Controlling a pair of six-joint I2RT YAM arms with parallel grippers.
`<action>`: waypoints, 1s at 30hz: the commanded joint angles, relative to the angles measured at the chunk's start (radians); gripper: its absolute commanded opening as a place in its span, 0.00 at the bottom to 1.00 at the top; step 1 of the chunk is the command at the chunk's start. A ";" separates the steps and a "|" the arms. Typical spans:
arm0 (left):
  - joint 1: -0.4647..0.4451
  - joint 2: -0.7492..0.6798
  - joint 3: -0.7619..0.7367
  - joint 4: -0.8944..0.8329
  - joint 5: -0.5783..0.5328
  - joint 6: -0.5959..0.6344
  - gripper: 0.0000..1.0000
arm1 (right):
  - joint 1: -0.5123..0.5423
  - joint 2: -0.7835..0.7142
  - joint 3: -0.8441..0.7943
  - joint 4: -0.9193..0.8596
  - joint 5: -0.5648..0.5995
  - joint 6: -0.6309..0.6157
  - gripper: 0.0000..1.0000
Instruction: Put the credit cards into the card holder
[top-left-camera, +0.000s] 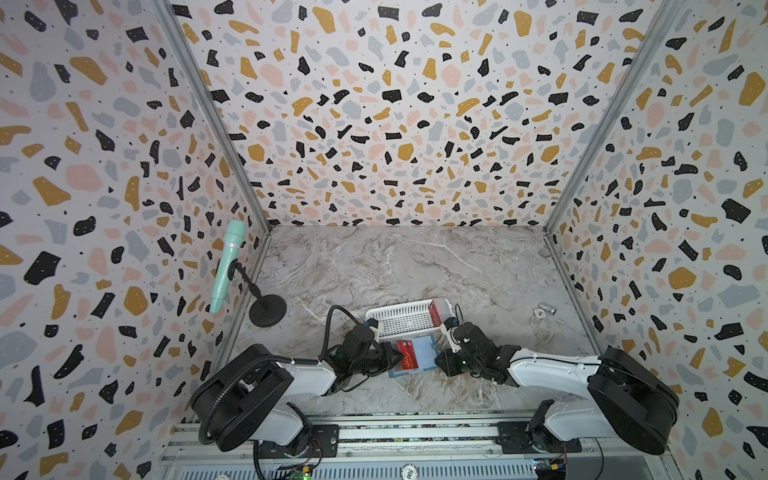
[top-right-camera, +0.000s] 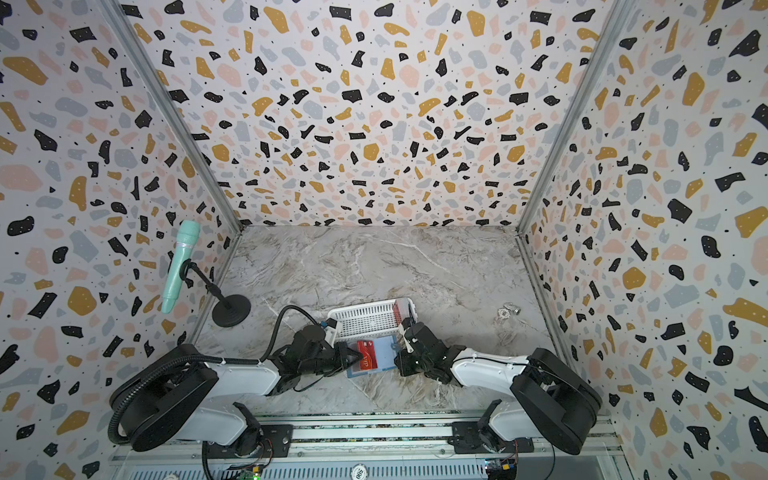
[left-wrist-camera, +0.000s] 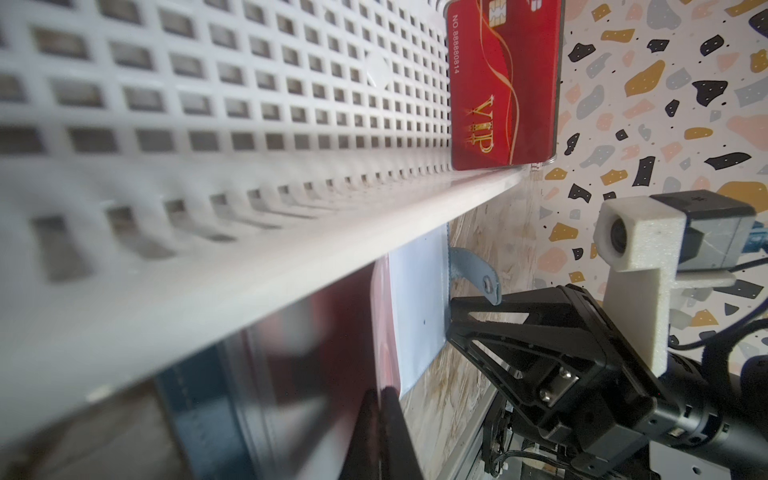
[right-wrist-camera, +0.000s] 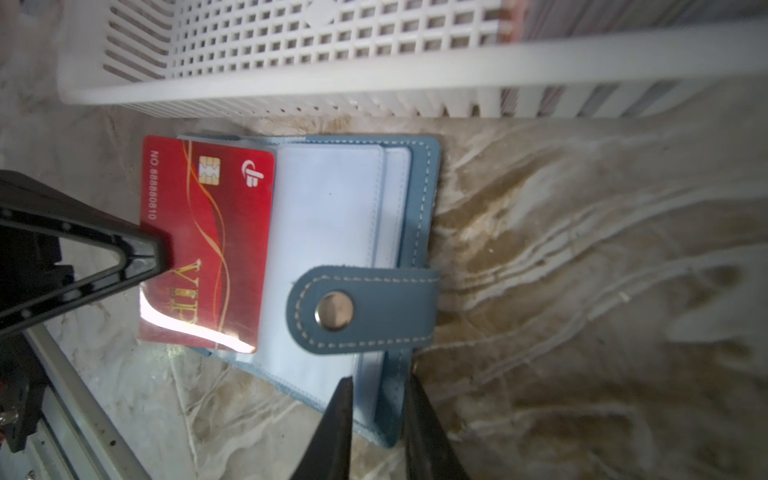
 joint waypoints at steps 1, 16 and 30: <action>0.005 0.019 0.006 0.040 0.017 -0.011 0.00 | 0.016 0.022 0.010 -0.036 0.014 -0.003 0.24; 0.005 0.068 0.016 0.006 0.016 -0.003 0.03 | 0.030 0.030 0.012 -0.036 0.025 0.003 0.21; 0.004 0.061 0.085 -0.167 -0.033 0.063 0.16 | 0.049 0.032 0.020 -0.032 0.033 0.014 0.20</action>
